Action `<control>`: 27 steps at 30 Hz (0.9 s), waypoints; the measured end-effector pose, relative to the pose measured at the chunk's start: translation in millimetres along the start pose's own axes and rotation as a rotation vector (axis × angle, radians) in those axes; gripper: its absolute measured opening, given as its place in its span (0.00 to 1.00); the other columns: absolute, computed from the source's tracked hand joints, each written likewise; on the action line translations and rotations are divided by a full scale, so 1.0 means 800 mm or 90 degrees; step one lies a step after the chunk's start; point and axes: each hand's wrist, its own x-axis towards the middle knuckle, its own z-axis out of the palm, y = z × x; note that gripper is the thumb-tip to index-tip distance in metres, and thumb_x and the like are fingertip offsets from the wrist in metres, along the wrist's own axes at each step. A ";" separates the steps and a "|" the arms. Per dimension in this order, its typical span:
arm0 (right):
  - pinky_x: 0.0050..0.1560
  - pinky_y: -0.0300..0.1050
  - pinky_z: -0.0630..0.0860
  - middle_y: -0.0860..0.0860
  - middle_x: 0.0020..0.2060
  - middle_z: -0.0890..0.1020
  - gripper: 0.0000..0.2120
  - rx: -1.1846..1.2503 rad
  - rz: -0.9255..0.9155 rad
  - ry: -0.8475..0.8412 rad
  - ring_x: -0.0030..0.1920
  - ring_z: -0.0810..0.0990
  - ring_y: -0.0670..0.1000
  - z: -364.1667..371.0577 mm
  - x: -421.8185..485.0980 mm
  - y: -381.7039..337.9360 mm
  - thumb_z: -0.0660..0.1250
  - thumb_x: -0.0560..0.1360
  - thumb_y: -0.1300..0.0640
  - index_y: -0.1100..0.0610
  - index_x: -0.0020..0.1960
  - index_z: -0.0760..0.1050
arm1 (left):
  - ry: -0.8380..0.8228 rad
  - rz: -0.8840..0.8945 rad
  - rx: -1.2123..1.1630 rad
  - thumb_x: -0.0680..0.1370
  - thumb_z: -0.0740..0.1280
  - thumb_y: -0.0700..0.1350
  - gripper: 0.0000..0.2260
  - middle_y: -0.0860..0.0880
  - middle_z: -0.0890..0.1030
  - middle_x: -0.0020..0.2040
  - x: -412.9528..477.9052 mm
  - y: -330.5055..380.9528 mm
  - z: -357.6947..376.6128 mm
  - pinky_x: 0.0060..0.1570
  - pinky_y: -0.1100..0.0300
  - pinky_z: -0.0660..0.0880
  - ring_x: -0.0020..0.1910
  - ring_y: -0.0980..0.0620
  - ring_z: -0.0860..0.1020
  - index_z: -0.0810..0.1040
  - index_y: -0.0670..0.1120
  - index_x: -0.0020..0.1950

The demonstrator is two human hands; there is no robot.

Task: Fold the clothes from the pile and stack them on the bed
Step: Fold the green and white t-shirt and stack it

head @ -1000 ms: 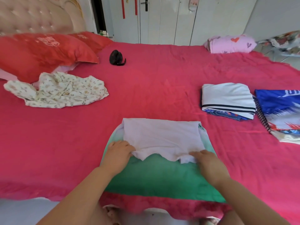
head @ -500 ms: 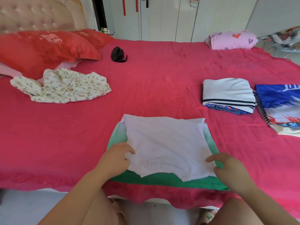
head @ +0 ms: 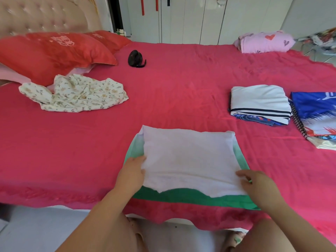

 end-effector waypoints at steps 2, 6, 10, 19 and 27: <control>0.50 0.41 0.66 0.57 0.53 0.78 0.16 -0.051 -0.002 -0.059 0.53 0.76 0.55 0.002 0.005 0.000 0.65 0.75 0.60 0.55 0.62 0.76 | -0.040 -0.008 0.047 0.75 0.63 0.43 0.17 0.43 0.74 0.58 0.004 -0.002 -0.002 0.58 0.51 0.70 0.60 0.41 0.71 0.72 0.45 0.64; 0.47 0.38 0.64 0.54 0.54 0.77 0.15 -0.005 -0.006 -0.018 0.48 0.74 0.50 0.000 0.027 -0.012 0.65 0.75 0.58 0.54 0.61 0.76 | -0.010 -0.015 0.049 0.78 0.62 0.48 0.17 0.45 0.72 0.62 0.024 0.017 -0.013 0.60 0.52 0.70 0.63 0.44 0.71 0.70 0.47 0.66; 0.45 0.37 0.64 0.55 0.53 0.77 0.15 0.013 -0.011 -0.011 0.50 0.77 0.52 -0.005 0.065 -0.023 0.65 0.74 0.59 0.54 0.61 0.76 | 0.023 0.009 0.040 0.79 0.61 0.47 0.20 0.45 0.70 0.67 0.064 0.038 -0.022 0.61 0.54 0.68 0.65 0.46 0.69 0.67 0.46 0.70; 0.55 0.47 0.69 0.62 0.56 0.78 0.21 0.054 0.026 0.055 0.59 0.74 0.60 -0.002 0.167 -0.028 0.64 0.76 0.60 0.59 0.68 0.68 | -0.003 -0.054 0.042 0.80 0.56 0.53 0.24 0.39 0.71 0.66 0.172 0.046 -0.014 0.61 0.49 0.68 0.65 0.40 0.69 0.59 0.45 0.74; 0.49 0.47 0.69 0.62 0.51 0.81 0.13 -0.011 0.018 0.082 0.53 0.77 0.61 0.009 0.230 -0.020 0.63 0.75 0.62 0.60 0.59 0.77 | 0.058 -0.058 0.045 0.78 0.62 0.44 0.16 0.39 0.75 0.59 0.225 0.038 0.003 0.56 0.52 0.69 0.60 0.41 0.73 0.73 0.44 0.66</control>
